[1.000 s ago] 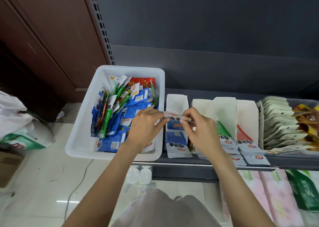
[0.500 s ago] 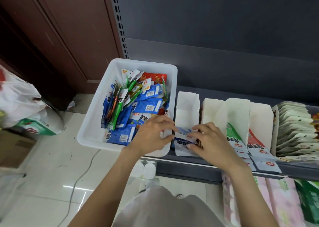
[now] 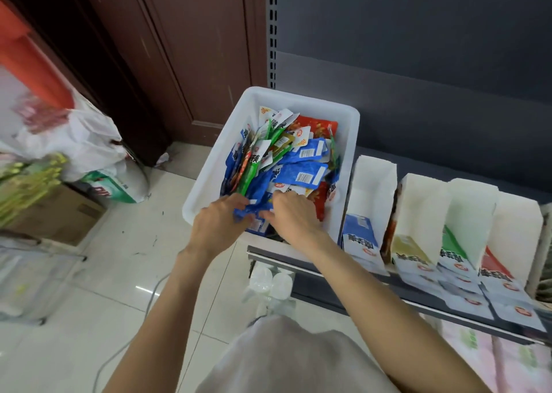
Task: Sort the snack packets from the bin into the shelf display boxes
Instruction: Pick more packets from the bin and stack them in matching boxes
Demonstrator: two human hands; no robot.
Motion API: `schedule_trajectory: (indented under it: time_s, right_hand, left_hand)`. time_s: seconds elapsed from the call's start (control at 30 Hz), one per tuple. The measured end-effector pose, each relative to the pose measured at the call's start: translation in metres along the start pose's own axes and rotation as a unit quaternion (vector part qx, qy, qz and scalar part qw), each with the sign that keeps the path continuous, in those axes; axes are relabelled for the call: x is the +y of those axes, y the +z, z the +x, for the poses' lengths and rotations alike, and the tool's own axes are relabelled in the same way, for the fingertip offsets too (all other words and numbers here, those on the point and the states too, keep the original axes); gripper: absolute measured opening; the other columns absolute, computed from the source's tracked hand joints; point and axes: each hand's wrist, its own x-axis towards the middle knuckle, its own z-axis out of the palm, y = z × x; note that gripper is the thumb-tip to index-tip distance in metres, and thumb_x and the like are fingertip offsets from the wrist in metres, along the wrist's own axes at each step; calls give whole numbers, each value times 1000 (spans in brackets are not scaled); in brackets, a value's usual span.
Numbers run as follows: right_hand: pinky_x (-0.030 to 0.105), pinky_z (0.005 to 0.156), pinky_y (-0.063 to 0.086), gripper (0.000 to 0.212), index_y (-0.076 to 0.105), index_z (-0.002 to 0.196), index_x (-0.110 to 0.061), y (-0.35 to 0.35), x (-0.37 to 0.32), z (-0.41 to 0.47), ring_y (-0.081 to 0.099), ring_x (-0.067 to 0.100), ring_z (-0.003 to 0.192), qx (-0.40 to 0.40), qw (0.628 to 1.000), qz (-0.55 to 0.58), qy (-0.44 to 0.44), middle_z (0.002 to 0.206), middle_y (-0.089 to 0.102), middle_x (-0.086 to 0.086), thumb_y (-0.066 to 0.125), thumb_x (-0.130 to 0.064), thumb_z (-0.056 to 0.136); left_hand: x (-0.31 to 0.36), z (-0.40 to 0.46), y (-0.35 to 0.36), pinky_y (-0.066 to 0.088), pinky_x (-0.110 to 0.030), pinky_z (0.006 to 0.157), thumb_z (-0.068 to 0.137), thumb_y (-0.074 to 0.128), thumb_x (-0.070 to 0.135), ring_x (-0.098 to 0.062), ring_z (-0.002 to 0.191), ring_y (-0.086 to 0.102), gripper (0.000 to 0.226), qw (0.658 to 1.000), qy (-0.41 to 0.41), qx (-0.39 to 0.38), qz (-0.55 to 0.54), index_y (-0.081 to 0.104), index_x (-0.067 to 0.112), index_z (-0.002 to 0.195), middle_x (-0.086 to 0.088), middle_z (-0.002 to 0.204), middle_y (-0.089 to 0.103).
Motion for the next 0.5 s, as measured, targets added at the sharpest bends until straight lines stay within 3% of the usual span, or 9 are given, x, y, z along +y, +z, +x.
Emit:
schedule_trajectory:
  time_s: [0.13, 0.23, 0.3, 0.37, 0.4, 0.43, 0.5]
  right_hand:
    - [34, 80, 51, 17, 66, 101, -11, -10, 14, 4, 65, 20, 90, -23, 971, 220, 93, 96, 70, 5, 62, -23, 90]
    - [29, 71, 50, 14, 63, 100, -12, -40, 35, -25, 62, 14, 79, 109, 959, 232, 117, 92, 69, 0, 57, -22, 93]
    - [29, 61, 49, 12, 62, 95, -11, -57, 40, -51, 60, 14, 70, 265, 940, 211, 37, 85, 67, 0, 55, -21, 94]
    - [27, 60, 49, 13, 63, 91, -12, -57, 41, -70, 60, 14, 71, 331, 931, 131, -81, 85, 66, -2, 54, -21, 94]
    - [27, 63, 50, 14, 65, 89, -12, -50, 42, -75, 60, 14, 74, 342, 927, 93, -123, 86, 65, -2, 55, -19, 94]
    - [28, 65, 50, 14, 67, 86, -11, -42, 45, -78, 60, 16, 76, 349, 923, 71, -148, 86, 66, -1, 57, -17, 93]
    - [32, 65, 52, 11, 70, 84, -10, -30, 52, -80, 61, 18, 79, 358, 918, 61, -157, 87, 67, -1, 62, -13, 90]
  left_hand:
    - [13, 1, 3, 50, -33, 83, 93, 47, 48, -16, 91, 63, 32, 997, -40, -8, -66, 63, 27, 112, 7, 108, 67]
    - [30, -7, 1, 53, -38, 85, 93, 40, 57, -16, 85, 68, 46, 970, -56, -7, -238, 65, 21, 107, 2, 99, 71]
    - [56, -13, -3, 56, -37, 80, 92, 40, 57, -18, 84, 71, 48, 885, -92, -83, -448, 61, 20, 115, 0, 101, 72]
    - [80, -13, -3, 56, -33, 75, 88, 38, 58, -22, 91, 70, 53, 776, -100, -145, -606, 58, 21, 120, -4, 107, 71]
    - [89, -12, -2, 56, -32, 74, 87, 40, 55, -23, 92, 69, 52, 737, -93, -142, -654, 59, 18, 119, -7, 108, 70]
    - [94, -10, 1, 55, -30, 72, 88, 45, 48, -23, 90, 69, 48, 710, -87, -124, -688, 60, 13, 117, -11, 109, 69]
    - [101, -7, 3, 55, -31, 70, 92, 52, 25, -24, 87, 67, 29, 695, -83, -80, -710, 60, 7, 114, -14, 108, 68]
